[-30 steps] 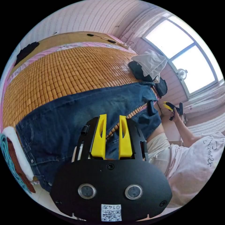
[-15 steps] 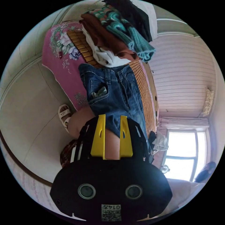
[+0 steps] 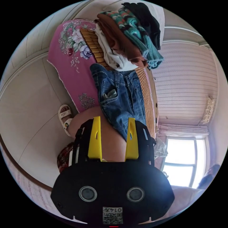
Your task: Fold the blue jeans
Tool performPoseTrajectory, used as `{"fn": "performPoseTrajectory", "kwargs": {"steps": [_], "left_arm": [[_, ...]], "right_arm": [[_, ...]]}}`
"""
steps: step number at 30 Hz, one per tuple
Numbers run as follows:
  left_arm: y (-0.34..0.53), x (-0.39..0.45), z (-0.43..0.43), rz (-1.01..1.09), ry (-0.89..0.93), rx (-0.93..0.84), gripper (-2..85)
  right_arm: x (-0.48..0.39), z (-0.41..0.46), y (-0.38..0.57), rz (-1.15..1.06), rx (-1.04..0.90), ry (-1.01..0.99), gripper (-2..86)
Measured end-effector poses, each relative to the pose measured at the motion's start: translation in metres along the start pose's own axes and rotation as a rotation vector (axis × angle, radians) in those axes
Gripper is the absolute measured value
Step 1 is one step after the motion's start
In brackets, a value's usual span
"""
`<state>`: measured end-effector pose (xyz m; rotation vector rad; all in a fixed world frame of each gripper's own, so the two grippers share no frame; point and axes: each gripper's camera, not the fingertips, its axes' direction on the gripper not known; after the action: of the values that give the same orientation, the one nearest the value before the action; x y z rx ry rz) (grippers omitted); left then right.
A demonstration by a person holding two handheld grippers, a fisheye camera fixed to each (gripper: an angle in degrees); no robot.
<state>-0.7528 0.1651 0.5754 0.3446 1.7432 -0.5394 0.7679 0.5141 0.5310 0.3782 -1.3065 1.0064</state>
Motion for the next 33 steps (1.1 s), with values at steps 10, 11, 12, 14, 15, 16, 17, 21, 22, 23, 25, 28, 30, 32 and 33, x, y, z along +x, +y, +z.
{"fn": "performPoseTrajectory", "kwargs": {"steps": [10,11,12,14,15,16,17,21,22,23,25,28,30,32,33], "left_arm": [[-0.026,0.027,-0.01,0.06,0.008,-0.064,0.6],[-0.025,0.034,-0.016,0.079,0.016,-0.055,0.0],[-0.023,0.042,-0.022,0.107,0.018,-0.051,-0.5],[-0.019,0.055,-0.032,0.146,0.037,-0.043,-0.7],[-0.017,0.063,-0.041,0.176,0.057,-0.033,-0.8],[-0.015,0.067,-0.046,0.19,0.066,-0.03,-0.9],[-0.012,0.075,-0.055,0.214,0.078,-0.029,-0.9],[0.0,0.101,-0.084,0.306,0.07,-0.033,-0.9],[0.002,0.104,-0.087,0.313,0.068,-0.034,-0.9],[0.006,0.109,-0.089,0.326,0.067,-0.036,-0.9],[0.01,0.12,-0.087,0.344,0.055,-0.038,-0.8],[0.0,0.153,-0.065,0.411,0.031,-0.045,-0.5],[-0.027,0.193,-0.032,0.47,0.05,-0.046,0.8],[-0.05,0.225,0.005,0.492,0.049,-0.026,3.3],[-0.064,0.238,0.037,0.474,0.027,-0.026,5.4]], "right_arm": [[-0.035,-0.005,0.002,-0.091,0.016,-0.009,0.8],[-0.045,-0.005,0.001,-0.121,0.021,-0.016,0.8],[-0.057,-0.006,0.0,-0.16,0.024,-0.017,0.8],[-0.078,-0.007,-0.001,-0.232,0.03,0.0,0.7],[-0.093,-0.009,-0.001,-0.278,0.041,0.019,0.7],[-0.099,-0.011,-0.001,-0.299,0.05,0.027,0.8],[-0.112,-0.016,-0.001,-0.334,0.071,0.034,0.8],[-0.146,-0.036,-0.003,-0.445,0.107,0.024,0.8],[-0.151,-0.037,-0.003,-0.467,0.105,0.026,0.8],[-0.164,-0.036,-0.004,-0.511,0.096,0.051,0.8],[-0.187,-0.025,-0.008,-0.577,0.069,0.12,0.8],[-0.233,0.014,-0.031,-0.678,0.0,0.238,1.0],[-0.271,0.058,-0.066,-0.681,-0.051,0.263,1.3],[-0.287,0.093,-0.096,-0.63,-0.045,0.272,1.8],[-0.289,0.116,-0.115,-0.567,-0.042,0.272,2.5]]}}
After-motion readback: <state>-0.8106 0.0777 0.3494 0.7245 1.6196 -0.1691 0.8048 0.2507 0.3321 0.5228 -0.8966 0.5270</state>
